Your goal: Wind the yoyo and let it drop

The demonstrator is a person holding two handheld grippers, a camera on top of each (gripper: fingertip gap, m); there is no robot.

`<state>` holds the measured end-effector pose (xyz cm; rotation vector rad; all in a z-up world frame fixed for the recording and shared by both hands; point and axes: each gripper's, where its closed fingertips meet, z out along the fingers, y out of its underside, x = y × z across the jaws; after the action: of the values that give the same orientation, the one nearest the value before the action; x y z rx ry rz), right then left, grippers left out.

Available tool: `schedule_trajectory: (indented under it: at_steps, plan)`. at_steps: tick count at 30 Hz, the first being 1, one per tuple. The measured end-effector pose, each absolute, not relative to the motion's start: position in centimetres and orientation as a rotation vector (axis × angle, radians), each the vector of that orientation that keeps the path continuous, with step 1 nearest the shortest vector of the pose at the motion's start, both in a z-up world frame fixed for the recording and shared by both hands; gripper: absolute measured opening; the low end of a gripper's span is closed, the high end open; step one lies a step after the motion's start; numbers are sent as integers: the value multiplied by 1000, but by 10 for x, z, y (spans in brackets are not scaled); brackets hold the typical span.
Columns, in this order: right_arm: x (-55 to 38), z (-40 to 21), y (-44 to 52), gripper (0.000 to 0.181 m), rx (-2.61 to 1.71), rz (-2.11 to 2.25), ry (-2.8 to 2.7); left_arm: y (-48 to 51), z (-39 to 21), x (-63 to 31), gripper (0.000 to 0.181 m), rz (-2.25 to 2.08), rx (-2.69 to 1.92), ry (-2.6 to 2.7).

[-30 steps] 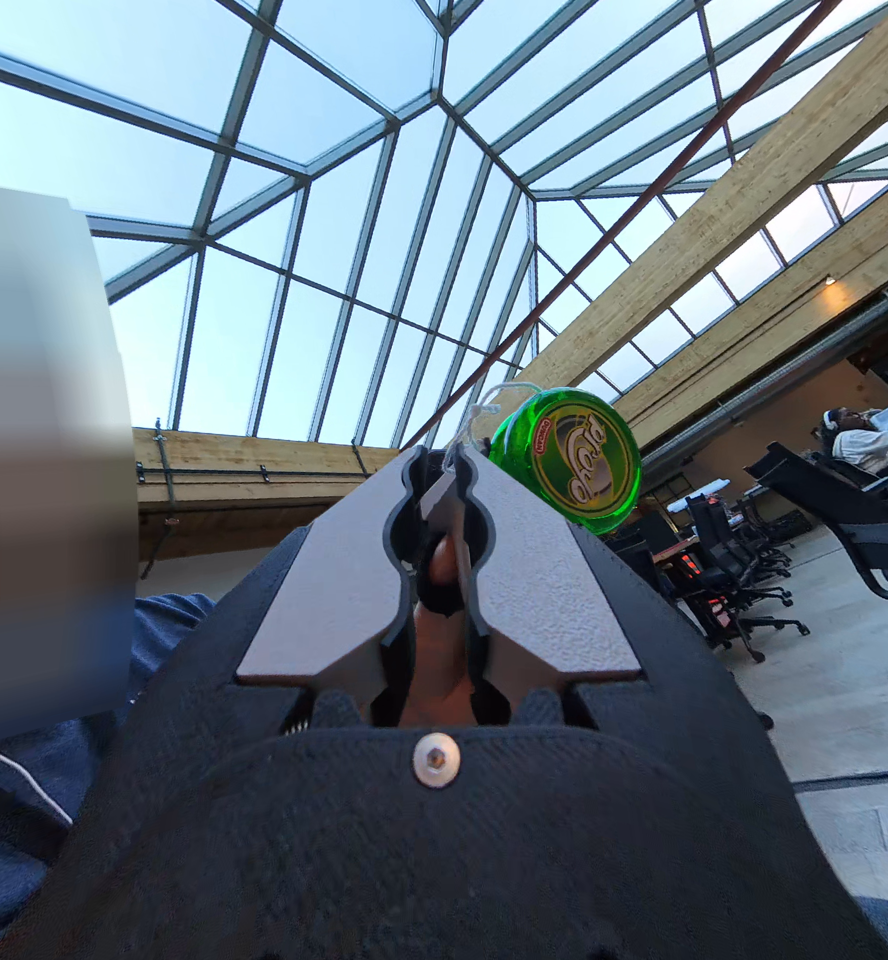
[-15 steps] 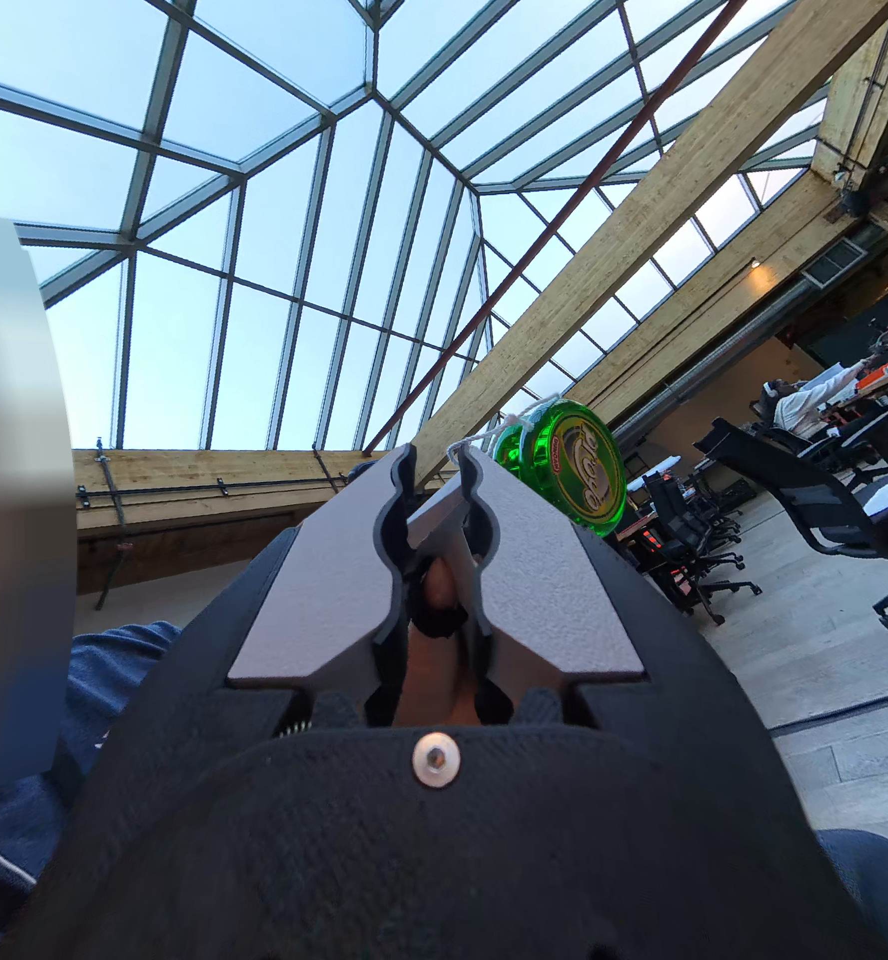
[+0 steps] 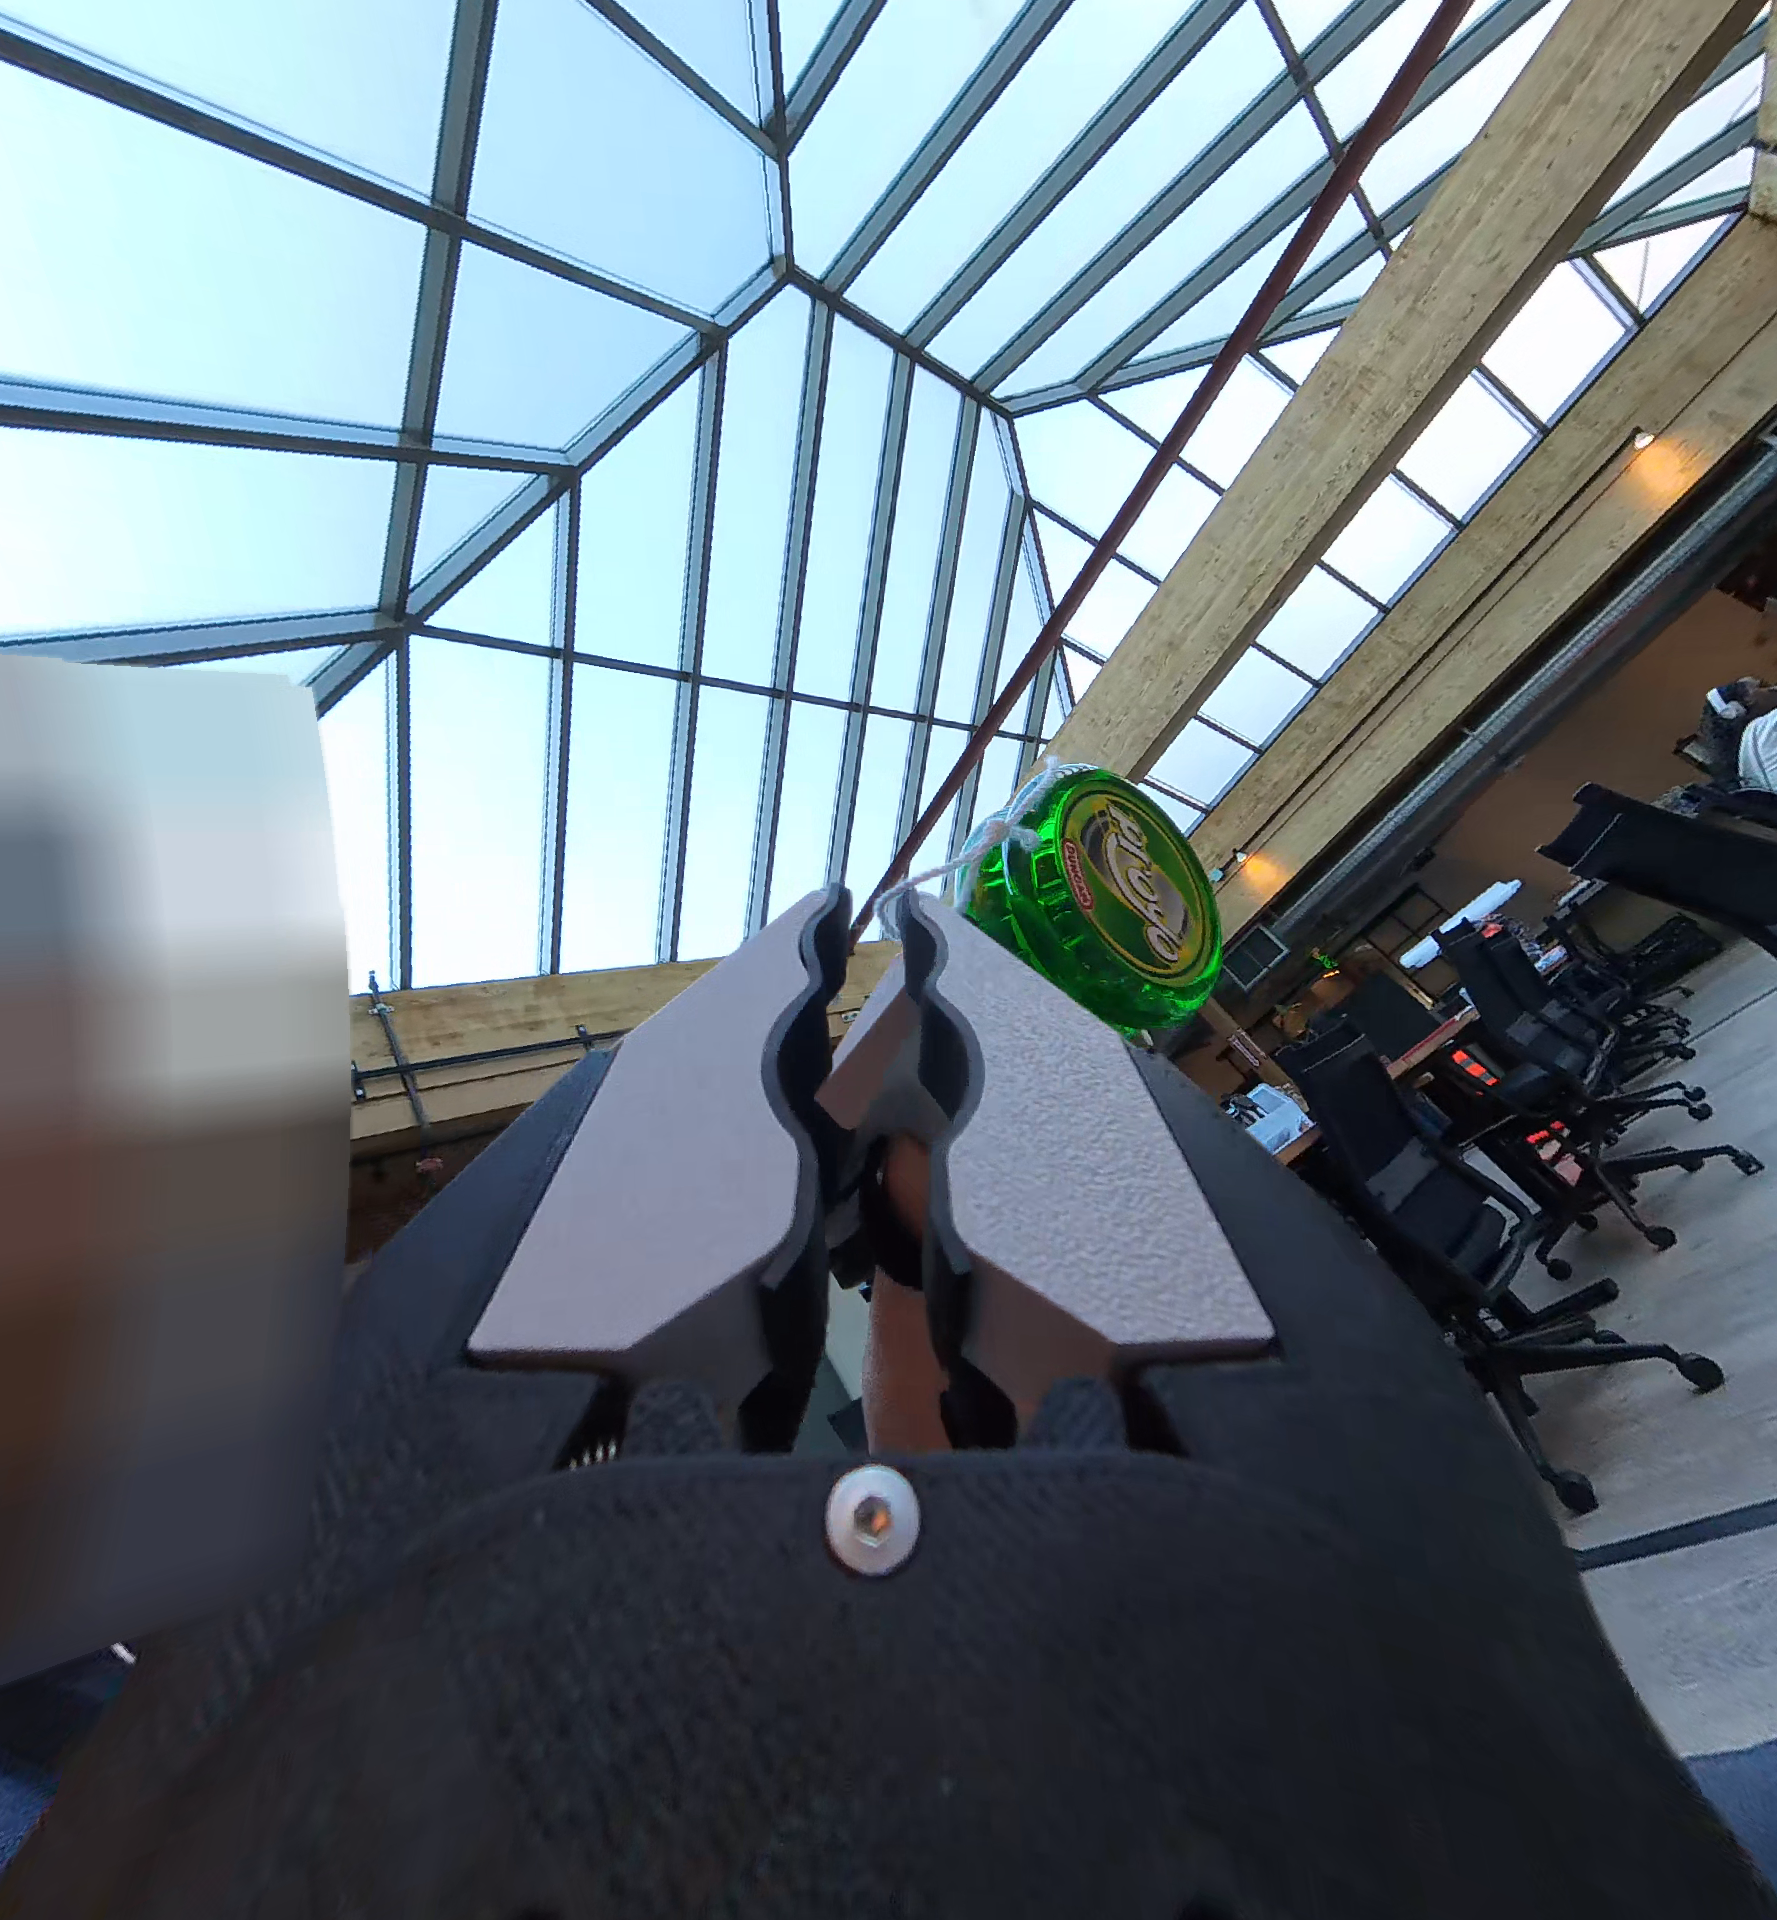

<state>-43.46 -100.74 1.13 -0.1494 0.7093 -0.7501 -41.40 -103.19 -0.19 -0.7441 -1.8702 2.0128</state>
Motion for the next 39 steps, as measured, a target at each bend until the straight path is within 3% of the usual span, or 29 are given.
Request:
schedule_trajectory:
  at_steps: [22, 39]
  plan:
    - [-437, 11, -1010, 11, -164, -789, 710, -1029, -2, -423, 57, 1919, -686, -1828]
    - [-438, 10, -1011, 4, -141, -768, 691, -1029, -11, -428, 56, 1959, -769, -1869]
